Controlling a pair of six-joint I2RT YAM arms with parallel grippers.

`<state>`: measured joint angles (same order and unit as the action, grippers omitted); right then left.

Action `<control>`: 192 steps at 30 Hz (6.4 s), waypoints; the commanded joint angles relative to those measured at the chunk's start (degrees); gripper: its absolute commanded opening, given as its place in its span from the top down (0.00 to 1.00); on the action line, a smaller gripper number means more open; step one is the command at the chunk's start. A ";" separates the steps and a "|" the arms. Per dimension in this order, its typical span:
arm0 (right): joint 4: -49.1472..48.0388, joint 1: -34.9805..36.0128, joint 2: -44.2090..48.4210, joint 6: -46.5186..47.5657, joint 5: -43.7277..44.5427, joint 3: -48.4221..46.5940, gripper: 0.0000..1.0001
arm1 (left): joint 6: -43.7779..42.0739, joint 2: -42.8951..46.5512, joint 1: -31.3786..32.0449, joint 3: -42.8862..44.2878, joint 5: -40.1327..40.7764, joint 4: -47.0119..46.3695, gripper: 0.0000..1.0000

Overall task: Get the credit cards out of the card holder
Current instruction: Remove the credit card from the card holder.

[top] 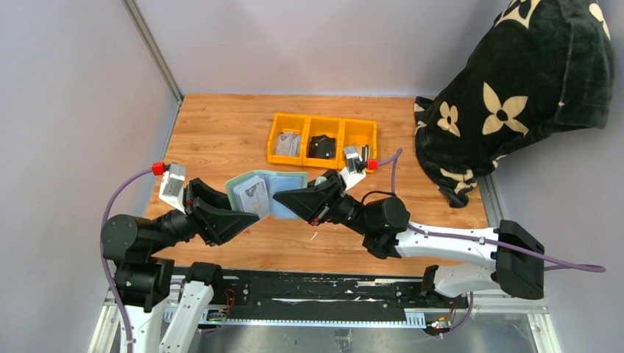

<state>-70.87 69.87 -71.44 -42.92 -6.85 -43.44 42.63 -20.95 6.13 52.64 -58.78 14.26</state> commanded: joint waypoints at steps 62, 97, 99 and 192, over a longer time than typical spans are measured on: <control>35.50 -6.32 3.88 -3.97 -17.99 -7.80 0.52 | -11.62 -10.94 0.10 9.23 -4.88 15.97 0.97; 30.10 -5.35 1.47 -4.55 -14.50 -9.67 0.99 | 7.18 -4.98 0.11 -0.24 -9.53 -0.76 0.42; 28.77 -5.36 1.48 -5.03 -14.84 -9.13 1.00 | 8.93 -4.73 0.11 -1.13 -10.12 -2.07 0.41; 6.36 -6.12 -0.72 -14.93 -21.13 -3.19 1.00 | 12.61 -5.34 0.09 1.30 -10.07 -2.11 0.41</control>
<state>-63.05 63.96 -71.64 -58.63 -27.59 -44.75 53.56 -27.29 5.87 54.00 -66.98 11.51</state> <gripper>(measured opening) 0.014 0.482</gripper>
